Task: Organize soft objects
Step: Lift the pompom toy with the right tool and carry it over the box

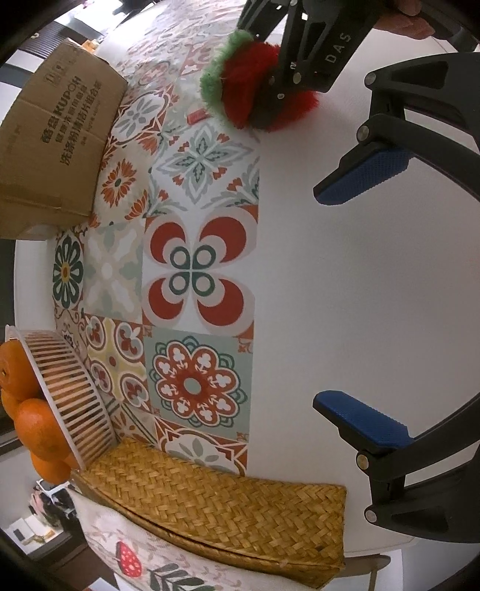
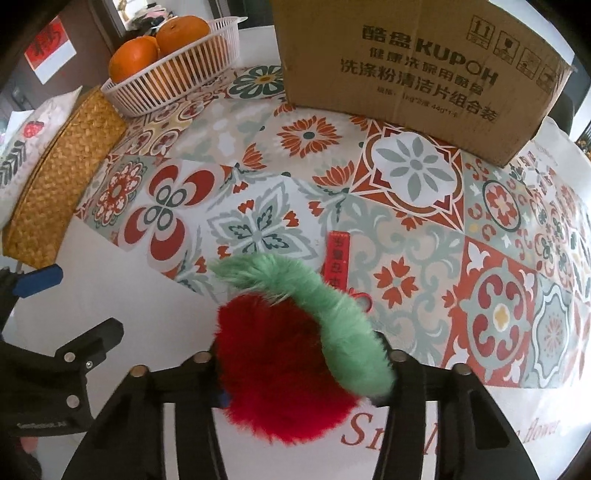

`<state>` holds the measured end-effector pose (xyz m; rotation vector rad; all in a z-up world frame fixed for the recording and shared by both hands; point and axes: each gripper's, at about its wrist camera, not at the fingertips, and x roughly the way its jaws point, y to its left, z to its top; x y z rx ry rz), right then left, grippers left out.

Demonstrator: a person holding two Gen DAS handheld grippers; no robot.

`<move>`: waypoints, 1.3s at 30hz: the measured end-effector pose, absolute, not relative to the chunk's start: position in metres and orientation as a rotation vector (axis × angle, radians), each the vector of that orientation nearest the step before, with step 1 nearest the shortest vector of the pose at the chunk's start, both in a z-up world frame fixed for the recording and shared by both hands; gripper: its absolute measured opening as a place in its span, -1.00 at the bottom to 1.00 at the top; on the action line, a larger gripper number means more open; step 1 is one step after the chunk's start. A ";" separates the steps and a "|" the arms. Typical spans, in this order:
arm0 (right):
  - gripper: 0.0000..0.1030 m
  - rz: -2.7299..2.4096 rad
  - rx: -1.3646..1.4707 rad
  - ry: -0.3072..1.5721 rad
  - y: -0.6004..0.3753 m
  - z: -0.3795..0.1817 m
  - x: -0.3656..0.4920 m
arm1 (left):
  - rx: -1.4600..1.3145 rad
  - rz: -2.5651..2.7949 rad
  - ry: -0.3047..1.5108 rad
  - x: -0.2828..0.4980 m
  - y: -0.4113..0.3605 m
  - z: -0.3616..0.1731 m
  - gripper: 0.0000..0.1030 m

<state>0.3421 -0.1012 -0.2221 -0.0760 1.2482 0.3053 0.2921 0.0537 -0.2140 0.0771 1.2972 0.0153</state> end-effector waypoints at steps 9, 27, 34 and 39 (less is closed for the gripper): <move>-0.14 0.291 0.012 1.219 -0.121 -0.205 0.332 | 0.086 -0.031 1.255 0.297 0.041 -0.201 0.99; -0.14 0.221 0.074 1.016 -0.150 -0.124 0.340 | 0.121 -0.109 1.038 0.323 0.009 -0.125 0.99; -0.14 0.211 0.076 0.932 -0.154 -0.096 0.350 | 0.128 -0.122 0.969 0.334 0.003 -0.099 1.00; -0.14 0.208 0.078 0.878 -0.157 -0.077 0.358 | 0.140 -0.126 0.920 0.344 -0.001 -0.081 1.00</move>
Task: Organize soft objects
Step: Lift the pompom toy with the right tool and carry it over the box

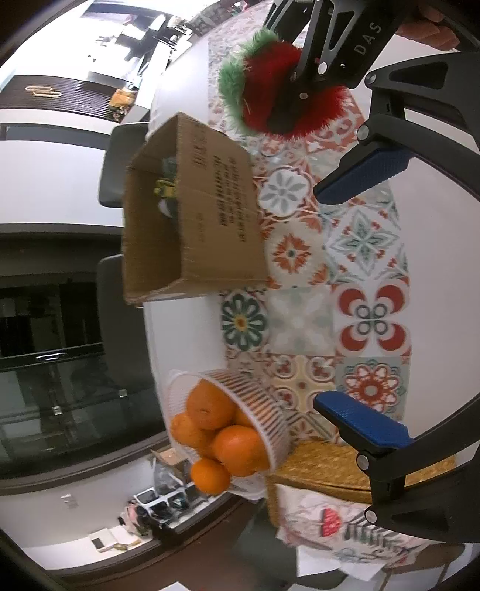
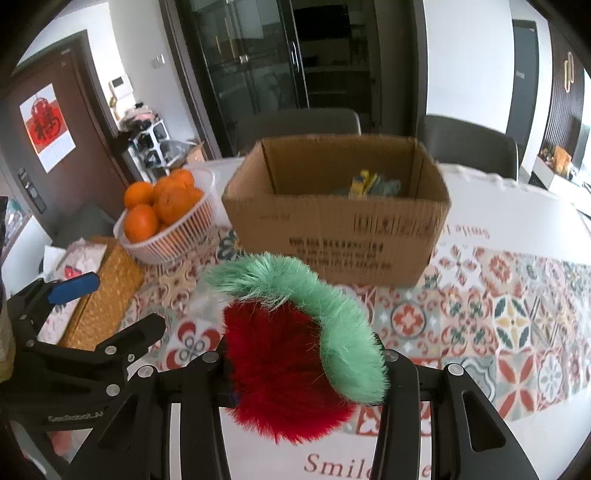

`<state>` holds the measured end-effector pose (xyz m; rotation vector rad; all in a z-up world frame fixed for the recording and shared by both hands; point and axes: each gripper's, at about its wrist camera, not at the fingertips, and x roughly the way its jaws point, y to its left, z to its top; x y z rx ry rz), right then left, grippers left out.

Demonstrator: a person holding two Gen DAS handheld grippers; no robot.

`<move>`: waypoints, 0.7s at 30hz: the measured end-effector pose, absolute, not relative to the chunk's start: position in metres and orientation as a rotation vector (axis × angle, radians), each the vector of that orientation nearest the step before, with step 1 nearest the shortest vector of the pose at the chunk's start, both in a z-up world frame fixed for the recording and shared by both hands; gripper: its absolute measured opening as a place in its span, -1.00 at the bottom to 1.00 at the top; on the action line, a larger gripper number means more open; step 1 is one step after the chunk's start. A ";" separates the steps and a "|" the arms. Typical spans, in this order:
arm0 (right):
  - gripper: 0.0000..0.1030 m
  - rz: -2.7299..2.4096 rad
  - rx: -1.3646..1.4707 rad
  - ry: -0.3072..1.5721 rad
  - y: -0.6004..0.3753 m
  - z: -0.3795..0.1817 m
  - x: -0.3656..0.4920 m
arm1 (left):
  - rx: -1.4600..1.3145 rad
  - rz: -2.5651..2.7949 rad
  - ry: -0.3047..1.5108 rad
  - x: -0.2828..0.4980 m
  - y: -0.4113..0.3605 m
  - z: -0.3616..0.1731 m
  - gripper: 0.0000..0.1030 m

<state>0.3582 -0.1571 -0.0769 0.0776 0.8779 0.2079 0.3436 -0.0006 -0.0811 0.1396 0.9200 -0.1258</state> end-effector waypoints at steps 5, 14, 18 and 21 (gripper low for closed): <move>-0.14 0.204 0.085 0.823 -0.162 -0.057 0.371 | 0.130 -0.137 0.877 0.357 -0.004 -0.063 1.00; -0.14 0.201 0.084 0.749 -0.165 -0.028 0.394 | 0.133 -0.142 0.809 0.379 -0.008 -0.037 1.00; -0.14 0.211 0.082 0.726 -0.163 -0.018 0.409 | 0.136 -0.135 0.789 0.392 -0.007 -0.030 1.00; -0.14 0.215 0.065 0.707 -0.160 -0.013 0.420 | 0.129 -0.133 0.779 0.402 -0.003 -0.025 1.00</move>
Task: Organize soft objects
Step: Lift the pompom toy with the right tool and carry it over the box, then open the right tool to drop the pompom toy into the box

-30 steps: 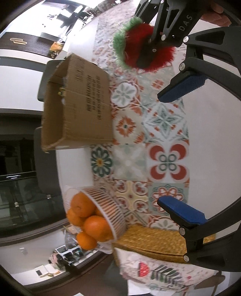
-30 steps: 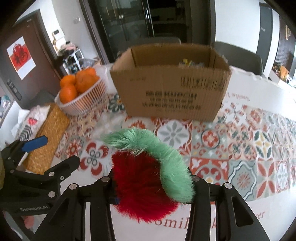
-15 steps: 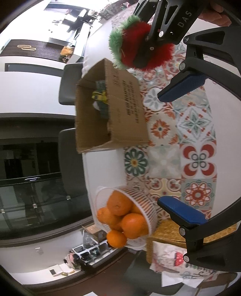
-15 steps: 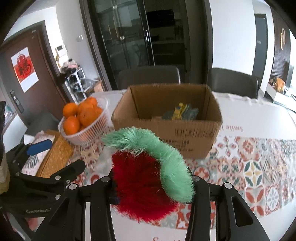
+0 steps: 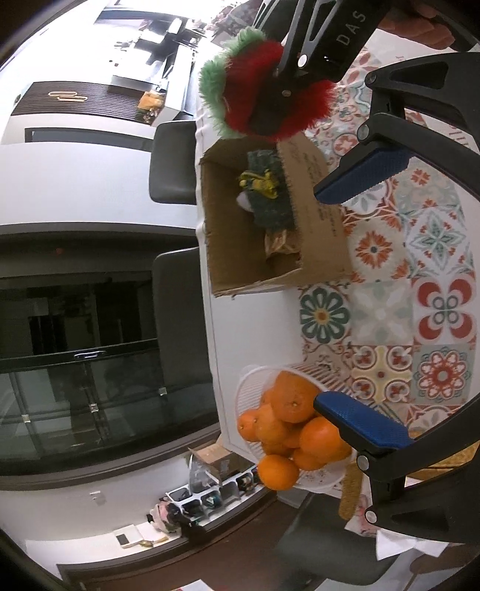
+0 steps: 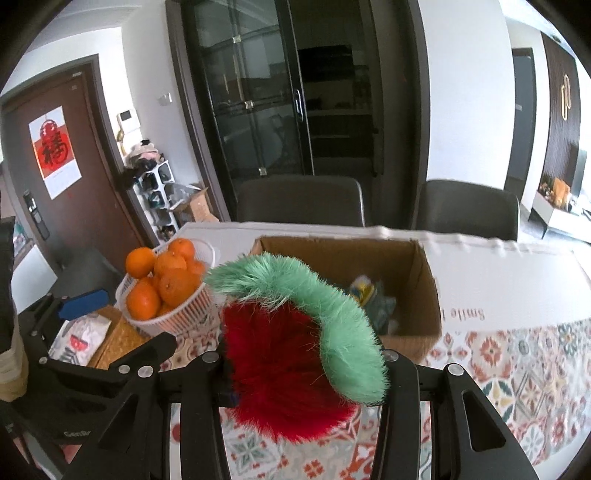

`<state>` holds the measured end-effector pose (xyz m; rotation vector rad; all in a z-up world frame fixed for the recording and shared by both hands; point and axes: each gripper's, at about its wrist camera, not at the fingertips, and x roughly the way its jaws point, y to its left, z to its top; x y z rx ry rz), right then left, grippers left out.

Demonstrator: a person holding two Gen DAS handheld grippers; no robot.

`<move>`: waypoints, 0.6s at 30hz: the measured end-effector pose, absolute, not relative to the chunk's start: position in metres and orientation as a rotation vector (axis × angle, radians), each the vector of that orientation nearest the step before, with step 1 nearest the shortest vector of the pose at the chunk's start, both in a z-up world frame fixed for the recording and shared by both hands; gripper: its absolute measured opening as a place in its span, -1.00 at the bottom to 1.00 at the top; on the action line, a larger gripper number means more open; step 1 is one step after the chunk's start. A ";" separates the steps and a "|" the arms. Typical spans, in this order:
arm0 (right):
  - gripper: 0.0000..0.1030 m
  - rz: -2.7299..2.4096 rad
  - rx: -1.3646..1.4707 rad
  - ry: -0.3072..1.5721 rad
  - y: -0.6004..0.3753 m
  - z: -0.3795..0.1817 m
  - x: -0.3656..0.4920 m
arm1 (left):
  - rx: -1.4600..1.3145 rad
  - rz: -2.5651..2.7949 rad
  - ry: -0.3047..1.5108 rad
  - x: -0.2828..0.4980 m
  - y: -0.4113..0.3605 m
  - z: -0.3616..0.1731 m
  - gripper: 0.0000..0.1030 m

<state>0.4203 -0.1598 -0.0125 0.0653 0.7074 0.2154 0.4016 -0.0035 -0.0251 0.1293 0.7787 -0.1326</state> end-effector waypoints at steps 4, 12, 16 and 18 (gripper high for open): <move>-0.14 0.221 0.055 0.699 -0.156 -0.010 0.434 | 0.129 -0.122 0.764 0.416 -0.001 -0.019 1.00; -0.13 0.235 0.064 0.748 -0.155 -0.024 0.479 | 0.141 -0.087 0.729 0.445 0.001 -0.013 1.00; -0.12 0.232 0.068 0.782 -0.156 -0.033 0.499 | 0.146 -0.068 0.735 0.458 0.001 -0.018 1.00; -0.09 0.225 0.067 0.795 -0.156 -0.038 0.509 | 0.138 -0.060 0.746 0.466 0.003 -0.022 1.00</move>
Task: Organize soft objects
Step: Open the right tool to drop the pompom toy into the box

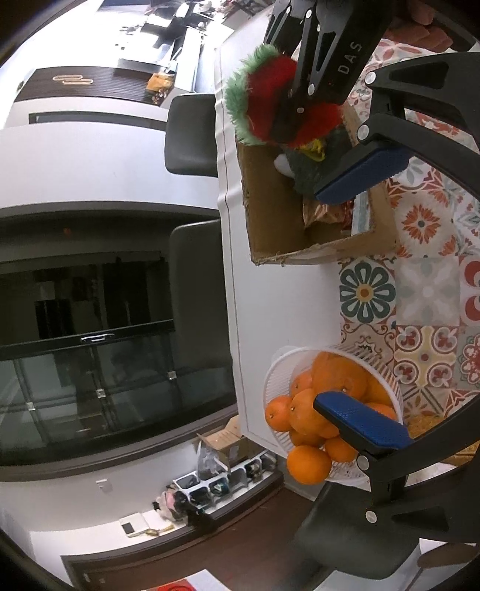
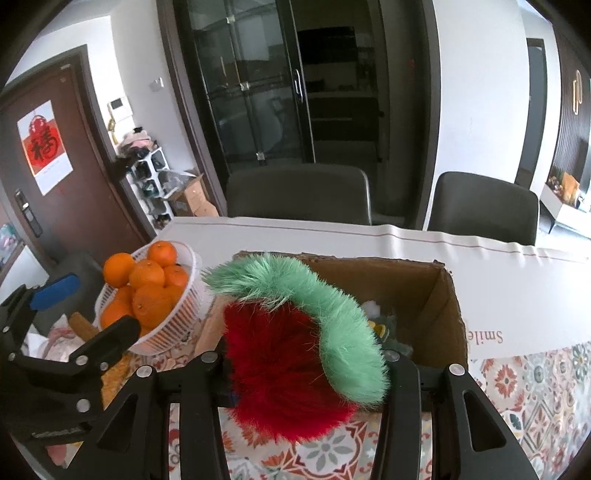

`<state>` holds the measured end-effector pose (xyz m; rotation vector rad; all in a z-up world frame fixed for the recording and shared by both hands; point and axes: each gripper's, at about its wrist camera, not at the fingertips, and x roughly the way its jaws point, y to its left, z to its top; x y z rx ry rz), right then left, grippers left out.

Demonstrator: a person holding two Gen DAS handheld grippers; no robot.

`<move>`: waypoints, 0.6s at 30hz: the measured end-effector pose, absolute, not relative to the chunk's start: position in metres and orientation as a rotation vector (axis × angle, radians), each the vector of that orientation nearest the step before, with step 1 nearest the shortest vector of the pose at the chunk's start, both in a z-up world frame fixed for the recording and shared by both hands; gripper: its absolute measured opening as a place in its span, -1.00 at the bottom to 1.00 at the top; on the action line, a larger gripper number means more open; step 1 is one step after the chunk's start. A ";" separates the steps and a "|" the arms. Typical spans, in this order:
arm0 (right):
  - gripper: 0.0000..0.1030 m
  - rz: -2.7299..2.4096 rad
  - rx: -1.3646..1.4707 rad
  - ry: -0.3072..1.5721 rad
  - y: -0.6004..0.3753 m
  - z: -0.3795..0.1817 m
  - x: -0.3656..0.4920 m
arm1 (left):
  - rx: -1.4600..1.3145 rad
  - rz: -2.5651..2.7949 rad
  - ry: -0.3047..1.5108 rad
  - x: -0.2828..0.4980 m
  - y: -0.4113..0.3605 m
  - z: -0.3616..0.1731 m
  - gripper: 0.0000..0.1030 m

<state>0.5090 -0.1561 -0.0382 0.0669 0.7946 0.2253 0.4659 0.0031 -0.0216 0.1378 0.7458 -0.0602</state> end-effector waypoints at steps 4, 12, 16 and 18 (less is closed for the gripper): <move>0.08 0.214 0.052 0.818 -0.153 -0.046 0.522 | 0.124 -0.048 0.767 0.477 0.007 -0.030 1.00; 0.35 0.164 0.025 0.851 -0.151 -0.049 0.524 | 0.111 -0.031 0.787 0.479 0.014 -0.038 1.00; 0.45 0.127 0.050 0.845 -0.156 -0.041 0.507 | 0.117 -0.025 0.763 0.468 0.016 -0.031 1.00; 0.50 0.102 0.055 0.826 -0.159 -0.034 0.491 | 0.122 -0.031 0.739 0.457 0.014 -0.024 1.00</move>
